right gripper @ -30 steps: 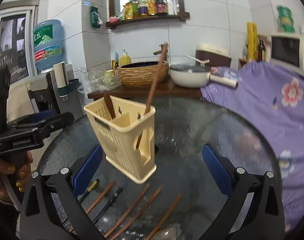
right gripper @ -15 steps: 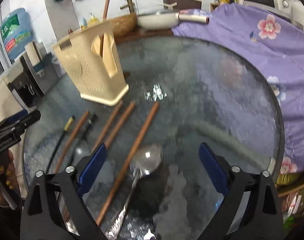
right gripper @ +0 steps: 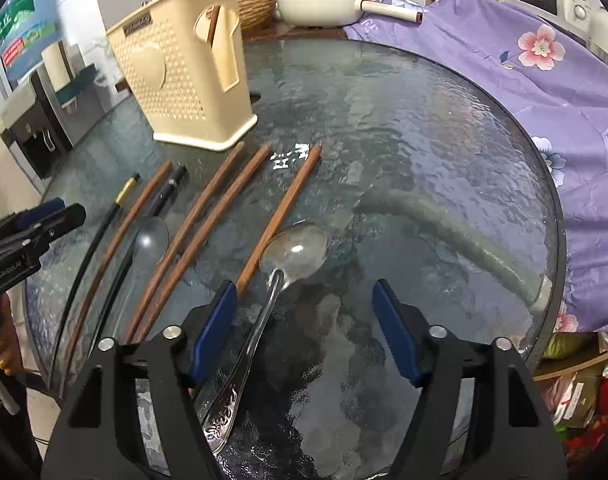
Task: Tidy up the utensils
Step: 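Withdraw both tools from the basket back toward the utensils on the table, then grasp the gold-tipped black chopstick with the left tool while the right tool grasps a metal spoon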
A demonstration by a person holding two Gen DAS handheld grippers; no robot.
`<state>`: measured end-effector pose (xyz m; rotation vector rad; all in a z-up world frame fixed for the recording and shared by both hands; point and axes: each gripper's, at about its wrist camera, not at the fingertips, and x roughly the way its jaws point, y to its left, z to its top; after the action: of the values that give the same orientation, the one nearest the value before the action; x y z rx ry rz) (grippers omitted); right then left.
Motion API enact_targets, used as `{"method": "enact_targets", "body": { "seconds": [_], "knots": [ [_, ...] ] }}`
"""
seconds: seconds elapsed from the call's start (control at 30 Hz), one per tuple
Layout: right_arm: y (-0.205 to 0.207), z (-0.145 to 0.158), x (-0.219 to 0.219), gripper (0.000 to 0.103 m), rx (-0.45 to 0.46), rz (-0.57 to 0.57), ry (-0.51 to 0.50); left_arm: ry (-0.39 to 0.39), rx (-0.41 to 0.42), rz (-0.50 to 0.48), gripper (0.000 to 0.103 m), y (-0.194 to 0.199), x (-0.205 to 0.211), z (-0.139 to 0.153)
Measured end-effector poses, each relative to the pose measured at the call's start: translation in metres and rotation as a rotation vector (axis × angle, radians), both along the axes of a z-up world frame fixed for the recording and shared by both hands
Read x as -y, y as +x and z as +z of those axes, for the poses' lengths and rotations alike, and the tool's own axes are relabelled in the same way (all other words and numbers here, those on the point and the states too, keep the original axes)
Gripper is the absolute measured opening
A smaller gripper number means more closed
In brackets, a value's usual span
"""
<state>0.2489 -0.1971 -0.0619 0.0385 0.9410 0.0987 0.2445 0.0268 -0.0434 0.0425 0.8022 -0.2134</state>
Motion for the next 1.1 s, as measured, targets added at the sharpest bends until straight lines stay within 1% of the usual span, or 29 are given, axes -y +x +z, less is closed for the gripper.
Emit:
{"method": "enact_targets", "body": {
  "seconds": [0.17, 0.27, 0.33, 0.47, 0.57, 0.63, 0.8, 1.1],
  "knots": [
    [0.002, -0.001, 0.001, 0.058, -0.005, -0.021, -0.015, 0.003, -0.008, -0.008, 0.056, 0.0, 0.003, -0.003],
    [0.003, -0.001, 0.001, 0.056, -0.006, -0.026, -0.014, 0.001, -0.013, -0.012, 0.053, 0.0, 0.003, -0.004],
    [0.005, -0.001, 0.001, 0.055, -0.007, -0.029, -0.016, -0.002, -0.02, -0.015, 0.049, 0.001, 0.004, -0.006],
    [0.009, -0.001, -0.003, 0.055, -0.011, -0.027, -0.031, -0.004, -0.029, -0.029, 0.047, 0.004, 0.01, -0.007],
    [0.011, -0.002, -0.01, 0.055, -0.005, -0.016, -0.064, 0.015, -0.033, -0.038, 0.041, 0.007, 0.015, -0.009],
    [0.011, -0.002, -0.01, 0.054, -0.002, -0.016, -0.062, 0.02, -0.043, -0.039, 0.035, 0.01, 0.018, -0.011],
    [0.012, -0.003, -0.01, 0.053, 0.001, -0.016, -0.064, 0.042, -0.063, -0.04, 0.027, 0.016, 0.021, -0.016],
    [0.019, -0.002, -0.015, 0.048, -0.002, -0.01, -0.065, 0.058, -0.086, -0.048, 0.024, 0.027, 0.022, -0.022]
  ]
}}
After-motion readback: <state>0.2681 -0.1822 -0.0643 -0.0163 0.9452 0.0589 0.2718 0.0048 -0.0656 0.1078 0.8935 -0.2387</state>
